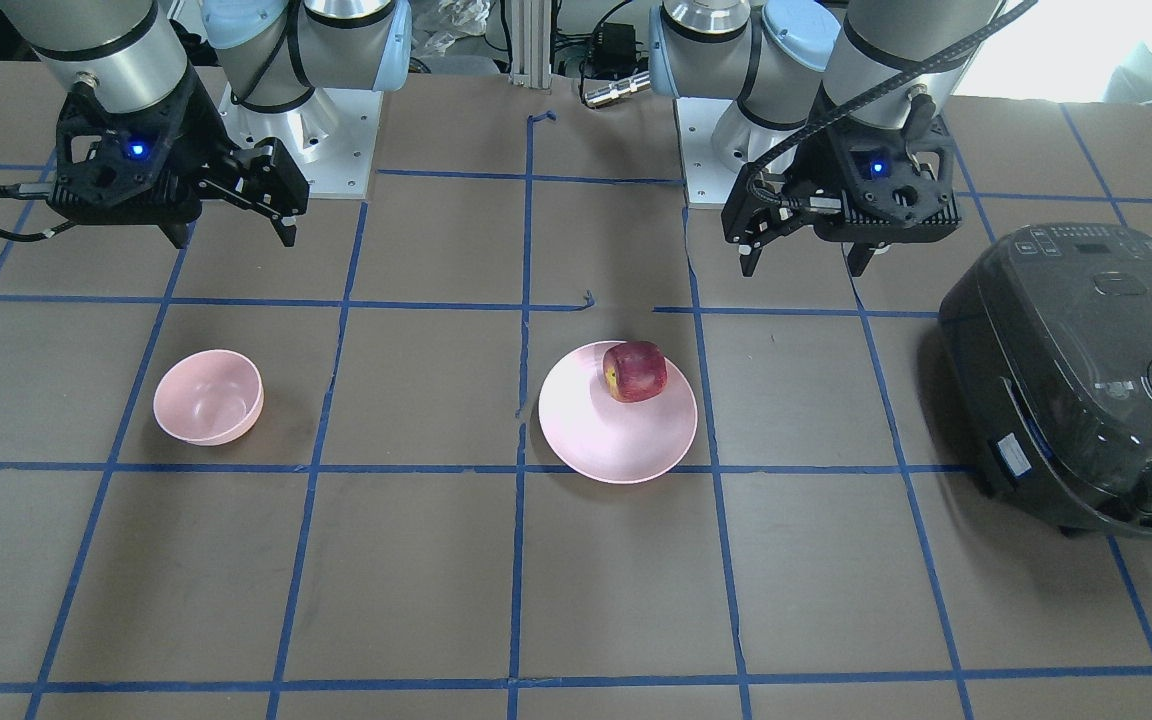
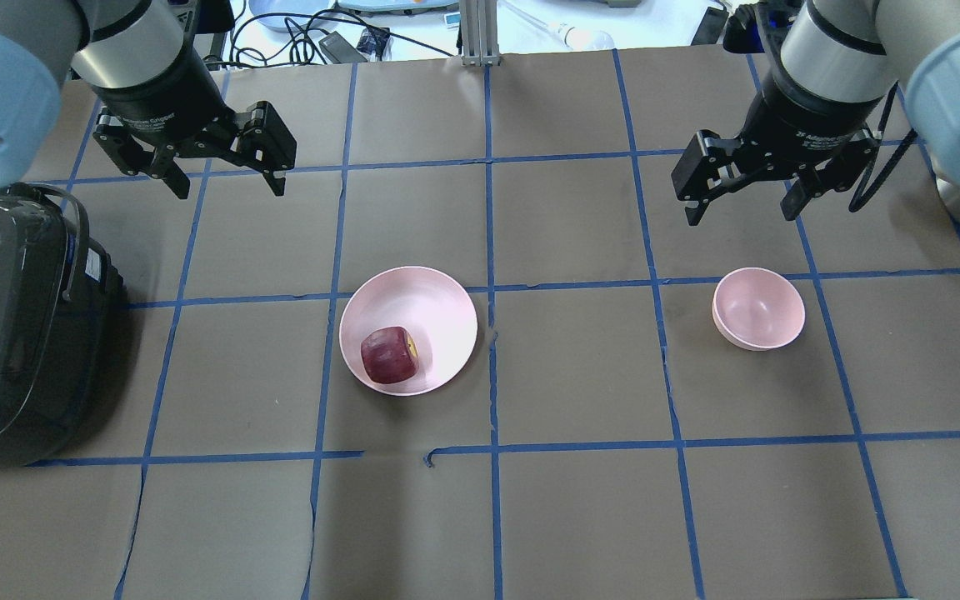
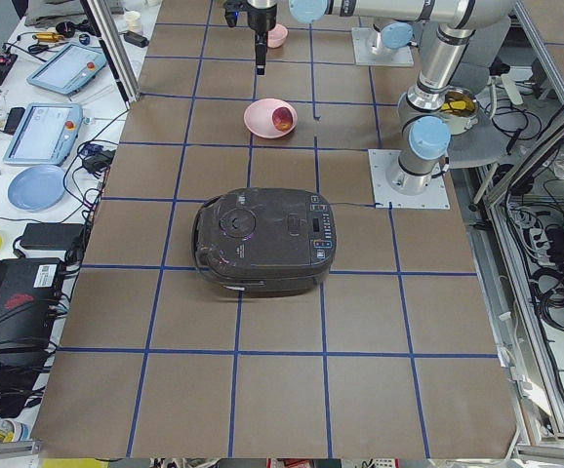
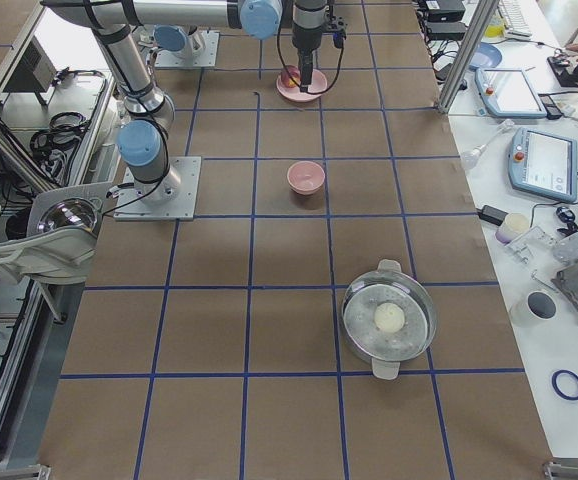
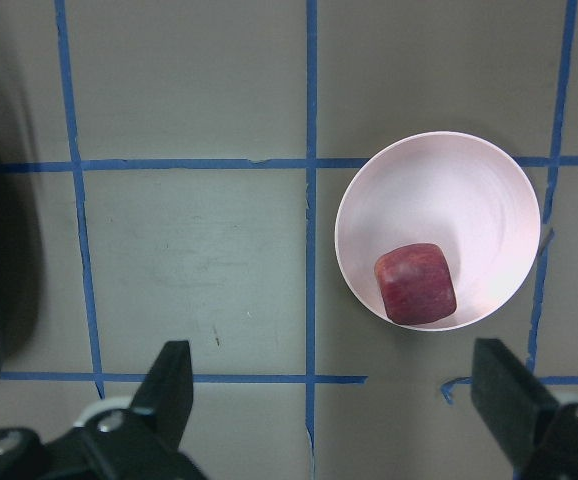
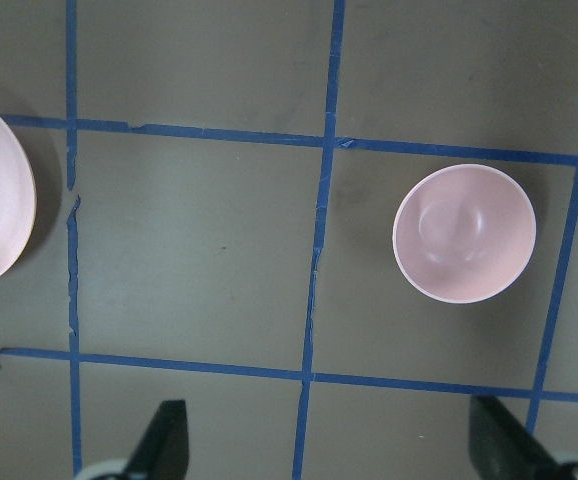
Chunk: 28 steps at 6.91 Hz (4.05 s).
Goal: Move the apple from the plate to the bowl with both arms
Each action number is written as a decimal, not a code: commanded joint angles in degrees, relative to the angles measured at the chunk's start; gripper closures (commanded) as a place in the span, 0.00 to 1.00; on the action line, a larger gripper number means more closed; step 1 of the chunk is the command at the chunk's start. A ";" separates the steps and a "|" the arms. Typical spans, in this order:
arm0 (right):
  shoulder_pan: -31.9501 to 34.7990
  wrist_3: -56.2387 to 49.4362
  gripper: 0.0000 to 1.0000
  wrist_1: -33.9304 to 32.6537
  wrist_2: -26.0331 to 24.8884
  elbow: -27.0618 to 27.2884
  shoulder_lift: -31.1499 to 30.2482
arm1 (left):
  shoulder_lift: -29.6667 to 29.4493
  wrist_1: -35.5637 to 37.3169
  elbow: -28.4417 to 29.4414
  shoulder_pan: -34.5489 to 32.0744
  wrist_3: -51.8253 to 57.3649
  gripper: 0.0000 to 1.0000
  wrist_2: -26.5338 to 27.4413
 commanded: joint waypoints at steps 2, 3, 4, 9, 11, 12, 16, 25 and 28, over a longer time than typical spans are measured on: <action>-0.40 0.55 0.00 -0.57 -0.09 0.09 0.78 | 0.01 0.01 0.14 -0.02 -0.09 0.00 -0.25; -0.40 0.99 0.00 -0.05 -0.61 0.09 0.96 | 0.01 0.01 -0.04 0.06 0.00 0.00 -0.34; -0.40 0.82 0.00 -0.05 -0.61 -0.08 0.70 | -0.07 -0.08 0.22 0.07 0.00 0.00 -0.25; -0.22 1.26 0.00 -1.81 0.18 0.09 0.88 | -0.77 -0.52 -0.13 -0.46 -1.14 0.00 -0.25; -0.31 1.26 0.00 -1.80 0.27 0.00 0.97 | -0.86 0.01 -1.61 -0.55 -5.25 0.00 0.19; -0.31 1.26 0.00 -1.80 0.18 0.09 0.97 | -0.78 0.18 -3.80 -1.42 -13.63 0.00 -0.42; -0.22 1.26 0.00 -1.98 0.44 0.00 0.97 | -2.52 17.25 -19.32 -6.17 -19.51 0.00 -1.21; -19.50 -23.81 0.00 -10.02 -2.72 5.34 9.37 | -13.08 34.55 -28.78 -7.40 -19.08 0.00 -8.43; -21.40 -27.13 0.00 -23.37 -2.02 14.38 15.98 | -13.43 34.55 -29.57 -7.41 -16.61 0.48 -8.07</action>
